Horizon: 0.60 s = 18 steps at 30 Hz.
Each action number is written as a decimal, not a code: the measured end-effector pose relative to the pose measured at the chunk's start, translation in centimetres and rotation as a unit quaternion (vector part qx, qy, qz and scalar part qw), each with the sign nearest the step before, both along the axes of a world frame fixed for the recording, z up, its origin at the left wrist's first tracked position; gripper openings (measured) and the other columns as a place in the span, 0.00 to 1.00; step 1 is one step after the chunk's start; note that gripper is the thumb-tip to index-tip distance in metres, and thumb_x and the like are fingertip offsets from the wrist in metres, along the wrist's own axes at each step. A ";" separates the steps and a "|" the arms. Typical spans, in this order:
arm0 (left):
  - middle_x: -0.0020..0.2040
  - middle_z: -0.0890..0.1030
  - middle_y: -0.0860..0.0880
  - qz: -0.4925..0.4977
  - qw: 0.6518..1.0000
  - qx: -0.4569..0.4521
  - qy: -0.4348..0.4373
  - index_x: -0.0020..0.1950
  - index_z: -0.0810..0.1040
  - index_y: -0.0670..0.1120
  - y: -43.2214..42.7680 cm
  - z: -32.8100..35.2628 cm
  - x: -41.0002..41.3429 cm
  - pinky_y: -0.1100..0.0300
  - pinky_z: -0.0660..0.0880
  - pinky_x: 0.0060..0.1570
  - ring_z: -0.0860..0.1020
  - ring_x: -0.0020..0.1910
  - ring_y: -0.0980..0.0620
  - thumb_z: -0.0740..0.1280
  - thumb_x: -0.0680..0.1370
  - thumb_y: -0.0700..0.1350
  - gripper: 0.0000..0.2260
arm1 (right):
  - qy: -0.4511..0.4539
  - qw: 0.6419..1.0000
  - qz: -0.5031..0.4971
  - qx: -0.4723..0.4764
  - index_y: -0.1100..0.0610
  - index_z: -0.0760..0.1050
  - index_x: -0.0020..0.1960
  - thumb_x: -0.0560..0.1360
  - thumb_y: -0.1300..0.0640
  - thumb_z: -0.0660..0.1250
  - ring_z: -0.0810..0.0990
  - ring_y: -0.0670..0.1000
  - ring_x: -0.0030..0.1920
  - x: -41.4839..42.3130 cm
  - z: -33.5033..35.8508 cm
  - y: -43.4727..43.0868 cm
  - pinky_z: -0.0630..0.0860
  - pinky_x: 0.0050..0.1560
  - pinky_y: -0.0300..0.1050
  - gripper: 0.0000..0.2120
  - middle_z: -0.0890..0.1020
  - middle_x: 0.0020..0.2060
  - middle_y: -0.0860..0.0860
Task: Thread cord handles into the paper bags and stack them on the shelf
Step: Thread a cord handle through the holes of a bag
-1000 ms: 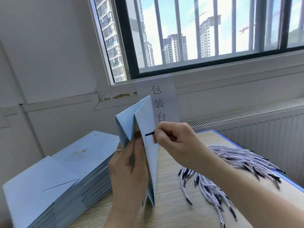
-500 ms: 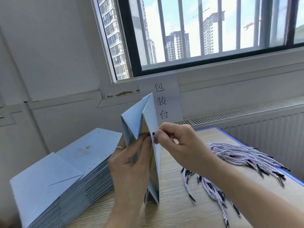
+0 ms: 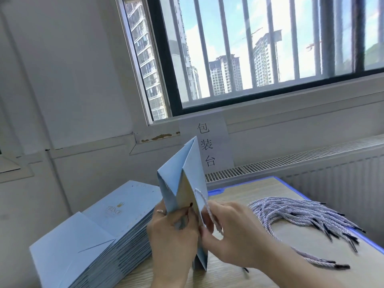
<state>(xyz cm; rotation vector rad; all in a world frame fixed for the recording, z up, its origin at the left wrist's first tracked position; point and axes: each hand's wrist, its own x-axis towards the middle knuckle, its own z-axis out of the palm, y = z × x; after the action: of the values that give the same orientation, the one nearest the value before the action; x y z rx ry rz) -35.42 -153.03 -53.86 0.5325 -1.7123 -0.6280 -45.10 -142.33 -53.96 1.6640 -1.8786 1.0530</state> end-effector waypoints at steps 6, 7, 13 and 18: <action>0.40 0.82 0.42 0.029 0.987 0.050 -0.150 0.31 0.87 0.48 -0.7 -0.6 -0.6 0.75 0.66 0.33 0.74 0.35 0.49 0.77 0.67 0.37 0.07 | -0.023 1.000 0.005 -0.003 0.51 0.70 0.37 0.69 0.43 0.59 0.74 0.49 0.33 -0.3 0.1 0.3 0.71 0.36 0.45 0.12 0.73 0.29 0.45; 0.40 0.83 0.41 0.032 0.988 0.055 -0.143 0.31 0.86 0.47 -0.6 -0.4 -0.5 0.76 0.66 0.34 0.74 0.35 0.49 0.77 0.65 0.36 0.06 | -0.027 1.000 0.009 -0.001 0.51 0.70 0.38 0.70 0.42 0.60 0.74 0.49 0.33 -0.3 0.1 0.3 0.71 0.36 0.44 0.12 0.74 0.29 0.45; 0.41 0.77 0.50 0.010 0.973 0.060 -0.224 0.34 0.74 0.59 -0.7 0.8 0.5 0.69 0.63 0.37 0.75 0.43 0.49 0.61 0.65 0.56 0.04 | -0.050 0.992 0.060 0.102 0.51 0.71 0.41 0.72 0.39 0.63 0.73 0.45 0.38 -2.1 0.2 0.6 0.71 0.42 0.41 0.14 0.74 0.34 0.43; 0.38 0.81 0.51 -0.074 0.977 0.040 -0.197 0.33 0.80 0.56 -0.9 -0.3 1.5 0.70 0.69 0.36 0.79 0.43 0.52 0.71 0.64 0.50 0.02 | -0.051 0.973 0.009 0.225 0.50 0.66 0.33 0.74 0.45 0.65 0.71 0.49 0.38 -3.1 0.0 1.3 0.72 0.42 0.47 0.16 0.72 0.31 0.47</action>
<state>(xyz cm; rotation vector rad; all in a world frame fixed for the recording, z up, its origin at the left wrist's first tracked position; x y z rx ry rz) -33.90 -153.90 -54.13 0.6205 -2.1224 -0.7345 -48.22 -141.01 -54.00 1.8970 -2.3038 0.7649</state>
